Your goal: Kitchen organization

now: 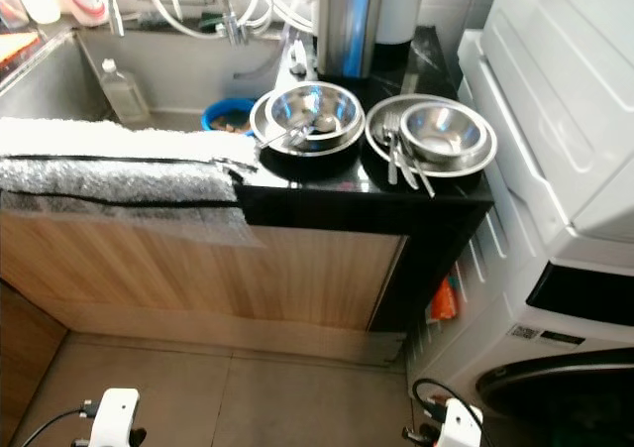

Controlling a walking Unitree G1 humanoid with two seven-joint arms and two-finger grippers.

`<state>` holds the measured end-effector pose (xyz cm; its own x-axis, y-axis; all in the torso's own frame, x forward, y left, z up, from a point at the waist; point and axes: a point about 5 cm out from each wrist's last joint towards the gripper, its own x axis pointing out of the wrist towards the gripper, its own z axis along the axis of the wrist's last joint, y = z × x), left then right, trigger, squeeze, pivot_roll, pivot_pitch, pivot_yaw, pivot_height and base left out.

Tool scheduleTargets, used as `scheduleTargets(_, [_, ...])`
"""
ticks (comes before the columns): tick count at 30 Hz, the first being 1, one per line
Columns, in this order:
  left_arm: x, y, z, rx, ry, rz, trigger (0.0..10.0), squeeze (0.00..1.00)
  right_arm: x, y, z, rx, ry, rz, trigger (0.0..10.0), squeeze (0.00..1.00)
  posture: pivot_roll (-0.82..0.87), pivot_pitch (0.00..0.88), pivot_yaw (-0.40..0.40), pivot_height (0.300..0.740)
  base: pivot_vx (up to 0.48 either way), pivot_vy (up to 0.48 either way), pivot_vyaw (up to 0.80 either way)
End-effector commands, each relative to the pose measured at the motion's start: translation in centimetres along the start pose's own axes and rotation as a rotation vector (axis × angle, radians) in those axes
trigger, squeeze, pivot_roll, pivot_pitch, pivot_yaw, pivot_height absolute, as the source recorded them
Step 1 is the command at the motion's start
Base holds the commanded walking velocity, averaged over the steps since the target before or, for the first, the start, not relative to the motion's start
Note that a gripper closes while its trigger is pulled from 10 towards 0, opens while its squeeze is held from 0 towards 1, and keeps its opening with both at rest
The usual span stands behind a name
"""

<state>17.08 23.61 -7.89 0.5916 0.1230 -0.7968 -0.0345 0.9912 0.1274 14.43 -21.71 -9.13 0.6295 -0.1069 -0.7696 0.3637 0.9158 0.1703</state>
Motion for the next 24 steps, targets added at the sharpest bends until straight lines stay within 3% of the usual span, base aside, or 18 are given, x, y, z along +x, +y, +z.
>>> scheduleTargets(1, [-0.14,0.33,-0.62,-0.004,0.027,0.009,10.0,0.0,-0.06,-0.18,-0.01,0.015,-0.01,-0.013,10.0,0.0,0.0,0.104,0.013,0.74,0.0,0.266,0.0])
scheduleTargets(24, [-0.1,0.28,-0.49,-0.005,0.024,0.01,10.0,0.0,-0.06,-0.05,-0.12,0.01,-0.007,-0.008,10.0,0.0,0.0,0.102,0.016,0.74,0.0,0.266,0.0])
